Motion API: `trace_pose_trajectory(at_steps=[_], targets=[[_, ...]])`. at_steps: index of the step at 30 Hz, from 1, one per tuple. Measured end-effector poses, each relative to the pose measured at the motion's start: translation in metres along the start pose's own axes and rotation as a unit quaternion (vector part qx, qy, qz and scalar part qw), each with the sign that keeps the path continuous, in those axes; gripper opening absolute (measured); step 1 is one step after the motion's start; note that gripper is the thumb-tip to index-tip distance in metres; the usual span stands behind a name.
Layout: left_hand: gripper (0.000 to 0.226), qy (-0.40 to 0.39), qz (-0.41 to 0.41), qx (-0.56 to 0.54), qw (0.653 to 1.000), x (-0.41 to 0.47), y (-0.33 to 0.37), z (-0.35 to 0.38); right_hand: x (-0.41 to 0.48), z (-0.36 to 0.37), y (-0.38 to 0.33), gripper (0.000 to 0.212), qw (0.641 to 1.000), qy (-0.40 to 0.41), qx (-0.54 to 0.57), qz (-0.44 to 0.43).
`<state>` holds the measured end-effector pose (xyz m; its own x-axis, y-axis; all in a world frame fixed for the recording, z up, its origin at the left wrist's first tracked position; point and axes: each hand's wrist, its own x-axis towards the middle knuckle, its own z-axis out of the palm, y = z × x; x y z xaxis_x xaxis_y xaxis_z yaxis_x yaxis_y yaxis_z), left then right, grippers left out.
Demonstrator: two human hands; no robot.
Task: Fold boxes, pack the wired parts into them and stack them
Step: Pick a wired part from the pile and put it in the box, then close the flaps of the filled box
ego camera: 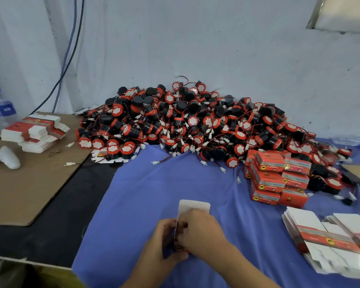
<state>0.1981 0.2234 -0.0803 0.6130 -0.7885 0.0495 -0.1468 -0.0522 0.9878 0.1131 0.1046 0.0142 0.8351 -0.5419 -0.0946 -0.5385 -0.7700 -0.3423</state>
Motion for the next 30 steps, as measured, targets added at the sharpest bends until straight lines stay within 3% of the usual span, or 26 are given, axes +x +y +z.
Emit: trace_pose_trajectory(at_steps=[2,5,8,10,12,13,14,18,23,25,30], targets=[[0.068,-0.011,0.009,0.031,0.999,-0.002,0.001,0.002,-0.002,-0.003,-0.002,0.010,0.997,-0.014,-0.041,-0.062],[0.046,-0.003,0.062,0.094,0.994,-0.004,0.005,0.006,-0.011,-0.003,0.010,0.019,0.989,-0.019,-0.005,-0.150],[0.040,0.028,0.106,0.143,0.984,-0.007,0.006,0.010,-0.021,0.008,0.030,0.025,0.967,0.115,-0.028,-0.225],[0.032,0.048,0.136,0.207,0.968,-0.008,0.006,0.016,-0.031,0.024,0.044,0.033,0.941,0.277,0.093,-0.171],[0.026,0.059,0.145,0.255,0.954,-0.010,0.006,0.020,-0.040,0.037,0.056,0.036,0.882,0.359,0.305,-0.011],[0.024,0.063,0.149,0.251,0.954,-0.010,0.006,0.020,-0.040,0.043,0.060,0.034,0.853,0.352,0.381,0.053],[0.021,0.062,0.153,0.239,0.957,-0.010,0.007,0.019,-0.039,0.049,0.063,0.032,0.850,0.324,0.411,0.063],[0.020,0.062,0.154,0.204,0.965,-0.009,0.010,0.016,-0.037,0.058,0.064,0.036,0.906,0.240,0.342,-0.068],[0.008,0.063,0.151,0.155,0.974,-0.008,0.018,0.016,-0.035,0.063,0.066,0.021,0.913,0.233,0.333,-0.042],[0.010,0.069,0.119,0.139,0.981,-0.009,0.016,0.015,-0.035,0.063,0.066,0.027,0.900,0.228,0.371,-0.024],[0.061,0.031,0.042,0.031,0.998,-0.007,0.012,0.012,-0.036,0.064,0.074,0.065,0.877,0.221,0.427,-0.009]])
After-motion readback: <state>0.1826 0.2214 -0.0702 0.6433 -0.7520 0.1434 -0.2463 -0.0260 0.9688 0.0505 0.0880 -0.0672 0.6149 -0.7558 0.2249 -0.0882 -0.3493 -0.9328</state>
